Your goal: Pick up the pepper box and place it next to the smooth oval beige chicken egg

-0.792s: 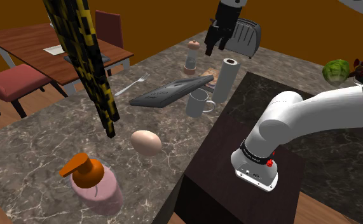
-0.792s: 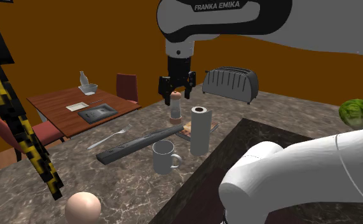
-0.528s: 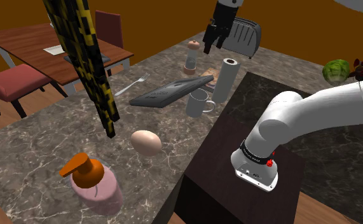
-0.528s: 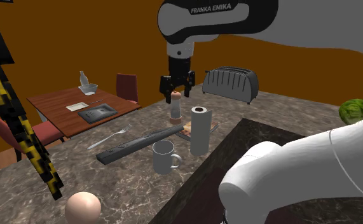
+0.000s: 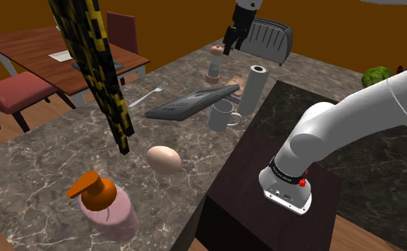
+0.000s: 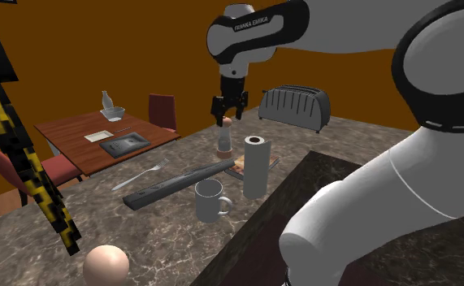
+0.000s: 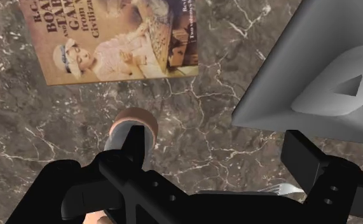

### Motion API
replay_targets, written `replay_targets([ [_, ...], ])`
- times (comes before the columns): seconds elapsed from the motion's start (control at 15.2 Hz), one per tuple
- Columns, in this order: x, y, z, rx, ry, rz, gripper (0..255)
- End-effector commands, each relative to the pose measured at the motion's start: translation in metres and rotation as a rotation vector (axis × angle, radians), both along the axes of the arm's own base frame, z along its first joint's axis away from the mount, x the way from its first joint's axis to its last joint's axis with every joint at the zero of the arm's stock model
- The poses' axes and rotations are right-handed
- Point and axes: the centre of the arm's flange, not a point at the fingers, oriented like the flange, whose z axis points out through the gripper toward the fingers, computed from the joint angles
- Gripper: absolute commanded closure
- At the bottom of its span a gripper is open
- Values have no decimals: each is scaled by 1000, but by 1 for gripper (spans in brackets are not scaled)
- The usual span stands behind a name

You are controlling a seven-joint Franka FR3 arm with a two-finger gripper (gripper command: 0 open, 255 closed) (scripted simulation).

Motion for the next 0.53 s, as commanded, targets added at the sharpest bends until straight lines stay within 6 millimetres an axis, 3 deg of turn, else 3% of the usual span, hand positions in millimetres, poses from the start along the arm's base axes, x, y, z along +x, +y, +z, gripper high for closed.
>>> replay_targets([
  [0.0,18,-19,-3,-1,-8,18,0],
  [0.46,82,-80,-18,1,-35,79,0],
])
